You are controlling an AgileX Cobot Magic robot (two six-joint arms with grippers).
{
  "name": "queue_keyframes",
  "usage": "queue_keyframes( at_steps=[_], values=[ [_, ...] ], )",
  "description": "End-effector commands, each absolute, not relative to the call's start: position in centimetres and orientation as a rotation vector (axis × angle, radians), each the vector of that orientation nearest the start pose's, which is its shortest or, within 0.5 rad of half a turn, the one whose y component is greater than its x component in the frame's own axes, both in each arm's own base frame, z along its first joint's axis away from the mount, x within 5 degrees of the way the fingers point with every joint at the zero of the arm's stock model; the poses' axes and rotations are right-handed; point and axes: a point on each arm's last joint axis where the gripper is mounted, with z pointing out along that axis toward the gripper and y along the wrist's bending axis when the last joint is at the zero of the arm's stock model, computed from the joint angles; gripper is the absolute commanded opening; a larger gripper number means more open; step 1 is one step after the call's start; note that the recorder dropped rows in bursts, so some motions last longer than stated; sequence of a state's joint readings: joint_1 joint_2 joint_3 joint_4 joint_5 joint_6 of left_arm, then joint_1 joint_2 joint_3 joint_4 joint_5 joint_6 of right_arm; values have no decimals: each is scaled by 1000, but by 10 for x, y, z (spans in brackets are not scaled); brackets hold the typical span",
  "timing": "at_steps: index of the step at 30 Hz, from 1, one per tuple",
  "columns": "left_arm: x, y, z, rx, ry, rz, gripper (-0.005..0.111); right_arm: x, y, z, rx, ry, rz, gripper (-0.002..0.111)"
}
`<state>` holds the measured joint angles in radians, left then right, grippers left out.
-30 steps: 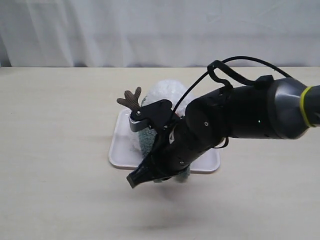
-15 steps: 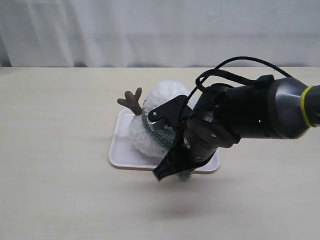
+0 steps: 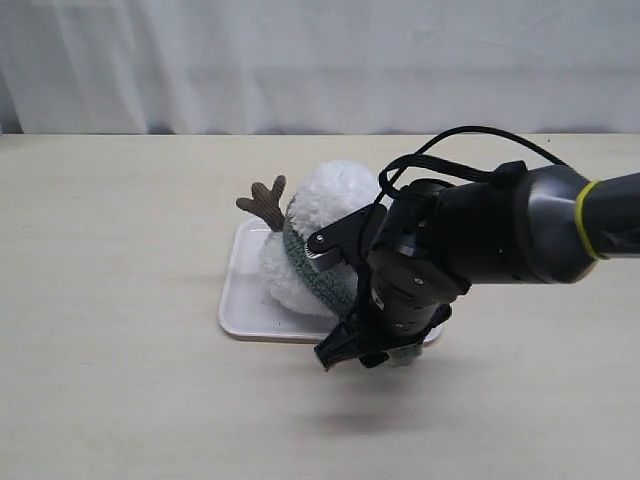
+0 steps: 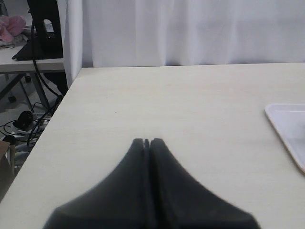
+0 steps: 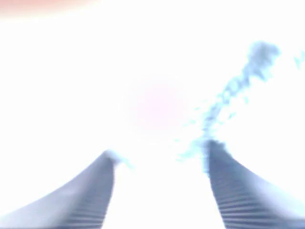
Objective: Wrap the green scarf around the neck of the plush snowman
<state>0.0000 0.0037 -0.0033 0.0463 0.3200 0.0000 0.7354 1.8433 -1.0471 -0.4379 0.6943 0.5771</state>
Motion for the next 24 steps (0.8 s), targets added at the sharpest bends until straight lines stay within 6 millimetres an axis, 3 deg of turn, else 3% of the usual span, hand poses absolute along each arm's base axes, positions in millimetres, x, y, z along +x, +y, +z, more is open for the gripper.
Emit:
queue_keyframes(
  at_steps=[1,8,14,20,24],
  values=[
    [54,1,185,27,1791,40,0,265,209,150,-579,2721,-109,68],
    [54,1,185,27,1791,40,0,264,209,147,-583,2728,-114,68],
    [54,1,185,27,1791,40,0,262,206,161,-577,2717,-129,68],
    [54,1,185,27,1791,40,0,261,220,160,-564,2704,94,68],
    [54,1,185,27,1791,40,0,260,224,159,-582,2702,153,68]
  ],
)
